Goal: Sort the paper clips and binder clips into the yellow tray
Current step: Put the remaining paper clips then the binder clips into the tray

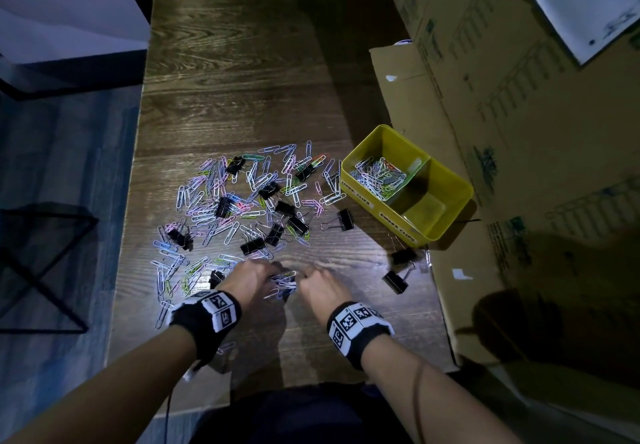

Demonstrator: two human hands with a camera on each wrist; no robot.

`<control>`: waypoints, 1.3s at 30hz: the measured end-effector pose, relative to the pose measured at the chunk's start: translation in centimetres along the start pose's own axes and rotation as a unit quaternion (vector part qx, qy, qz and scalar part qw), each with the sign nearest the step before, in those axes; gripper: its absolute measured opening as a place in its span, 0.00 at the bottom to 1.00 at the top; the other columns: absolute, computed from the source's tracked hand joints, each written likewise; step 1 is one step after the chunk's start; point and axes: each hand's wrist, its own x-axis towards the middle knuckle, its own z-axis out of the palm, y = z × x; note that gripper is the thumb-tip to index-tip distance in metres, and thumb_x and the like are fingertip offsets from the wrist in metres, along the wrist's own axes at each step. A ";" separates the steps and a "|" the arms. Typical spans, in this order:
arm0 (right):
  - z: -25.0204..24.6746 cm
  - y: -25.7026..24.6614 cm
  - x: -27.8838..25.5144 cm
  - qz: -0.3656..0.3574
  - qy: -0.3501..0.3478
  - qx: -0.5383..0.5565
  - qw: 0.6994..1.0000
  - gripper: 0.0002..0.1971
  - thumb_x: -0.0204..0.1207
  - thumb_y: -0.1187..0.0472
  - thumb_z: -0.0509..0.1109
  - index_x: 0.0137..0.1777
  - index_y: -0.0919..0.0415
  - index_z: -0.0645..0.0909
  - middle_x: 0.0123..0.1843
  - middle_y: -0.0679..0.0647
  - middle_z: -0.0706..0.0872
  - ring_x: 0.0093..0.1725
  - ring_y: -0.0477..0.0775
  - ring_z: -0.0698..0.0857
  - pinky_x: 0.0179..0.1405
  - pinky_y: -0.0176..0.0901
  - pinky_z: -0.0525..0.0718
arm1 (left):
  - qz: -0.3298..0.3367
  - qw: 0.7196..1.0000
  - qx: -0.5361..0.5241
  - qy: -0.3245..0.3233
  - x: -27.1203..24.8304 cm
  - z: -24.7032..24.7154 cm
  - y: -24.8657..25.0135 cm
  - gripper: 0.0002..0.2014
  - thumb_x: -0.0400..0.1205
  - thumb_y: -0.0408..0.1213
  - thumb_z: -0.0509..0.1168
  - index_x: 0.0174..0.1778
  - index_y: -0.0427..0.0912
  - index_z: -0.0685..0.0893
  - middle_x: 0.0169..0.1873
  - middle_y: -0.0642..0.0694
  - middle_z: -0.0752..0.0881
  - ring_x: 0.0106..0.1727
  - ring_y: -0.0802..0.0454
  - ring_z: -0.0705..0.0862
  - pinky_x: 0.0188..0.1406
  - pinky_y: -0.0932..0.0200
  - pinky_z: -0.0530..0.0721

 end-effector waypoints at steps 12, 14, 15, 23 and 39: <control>-1.2 2.9 0.9 0.126 0.008 0.288 0.949 0.12 0.80 0.57 0.68 0.58 0.62 0.85 0.51 0.62 0.88 0.50 0.59 0.85 0.51 0.45 0.81 | -0.122 0.977 -0.172 0.020 0.4 -2.7 -0.7 0.05 0.72 0.36 0.75 0.42 0.42 0.88 0.27 0.53 0.82 0.28 0.58 0.78 0.28 0.73 0.73; -1.3 3.6 0.7 0.144 0.028 0.363 0.920 0.14 0.78 0.56 0.71 0.62 0.59 0.84 0.46 0.57 0.89 0.43 0.53 0.86 0.42 0.40 0.82 | -0.144 0.958 -0.248 0.004 0.4 -3.9 -0.7 0.05 0.71 0.36 0.75 0.41 0.44 0.87 0.29 0.50 0.87 0.29 0.57 0.82 0.30 0.68 0.81; -1.4 3.9 0.6 0.156 0.038 0.406 0.900 0.15 0.76 0.57 0.72 0.62 0.59 0.84 0.44 0.56 0.90 0.38 0.50 0.87 0.38 0.39 0.83 | -0.150 0.946 -0.288 -0.001 0.4 -4.6 -0.7 0.05 0.71 0.34 0.75 0.40 0.43 0.87 0.31 0.47 0.88 0.30 0.55 0.84 0.33 0.62 0.84; -3.8 5.3 -0.4 0.153 0.142 0.683 0.699 0.10 0.70 0.69 0.76 0.51 0.66 0.86 0.35 0.52 0.90 0.25 0.45 0.85 0.29 0.36 0.86 | -0.101 0.866 -0.490 0.016 3.5 -11.8 2.6 0.17 0.65 0.32 0.74 0.46 0.26 0.84 0.30 0.39 0.87 0.25 0.52 0.83 0.34 0.60 0.86; -14.8 10.5 -1.5 0.133 0.393 0.726 0.549 0.07 0.73 0.74 0.72 0.48 0.65 0.85 0.33 0.50 0.91 0.25 0.43 0.84 0.30 0.32 0.85 | -0.025 0.959 -0.280 0.044 18.9 -11.7 13.8 0.07 0.72 0.30 0.73 0.44 0.41 0.89 0.32 0.50 0.85 0.28 0.64 0.79 0.29 0.69 0.76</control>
